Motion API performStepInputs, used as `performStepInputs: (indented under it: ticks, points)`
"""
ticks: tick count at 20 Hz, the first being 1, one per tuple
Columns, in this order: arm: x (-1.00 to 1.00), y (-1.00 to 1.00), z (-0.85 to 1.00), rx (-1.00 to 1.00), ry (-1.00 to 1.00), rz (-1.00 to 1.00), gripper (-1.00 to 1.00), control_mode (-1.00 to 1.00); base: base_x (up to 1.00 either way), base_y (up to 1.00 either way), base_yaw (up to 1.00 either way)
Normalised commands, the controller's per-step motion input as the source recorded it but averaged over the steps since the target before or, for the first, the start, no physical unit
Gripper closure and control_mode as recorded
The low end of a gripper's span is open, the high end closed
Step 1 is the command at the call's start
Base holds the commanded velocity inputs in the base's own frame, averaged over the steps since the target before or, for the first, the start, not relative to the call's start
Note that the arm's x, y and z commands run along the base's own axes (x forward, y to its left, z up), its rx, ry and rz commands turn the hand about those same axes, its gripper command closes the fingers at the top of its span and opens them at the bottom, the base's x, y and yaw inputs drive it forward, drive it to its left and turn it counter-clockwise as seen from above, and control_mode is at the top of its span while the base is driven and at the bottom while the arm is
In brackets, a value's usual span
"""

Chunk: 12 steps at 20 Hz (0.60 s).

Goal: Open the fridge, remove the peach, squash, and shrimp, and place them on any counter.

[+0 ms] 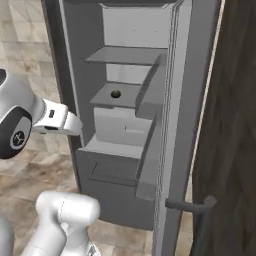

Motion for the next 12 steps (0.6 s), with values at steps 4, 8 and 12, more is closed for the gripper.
performStepInputs:
  ticks: [4, 8, 12]
  points:
    - [0.00, 0.00, 0.00, 0.00, 0.00, 0.00, -1.00, 1.00, 0.97, 0.07, 0.00]
    - [0.00, 0.00, 0.00, 0.00, 0.00, 0.00, -1.00, 1.00, 0.86, 0.04, 0.00]
    - [0.00, 0.00, 0.00, 0.00, 0.00, 0.00, -1.00, 1.00, 0.79, 0.20, 0.00]
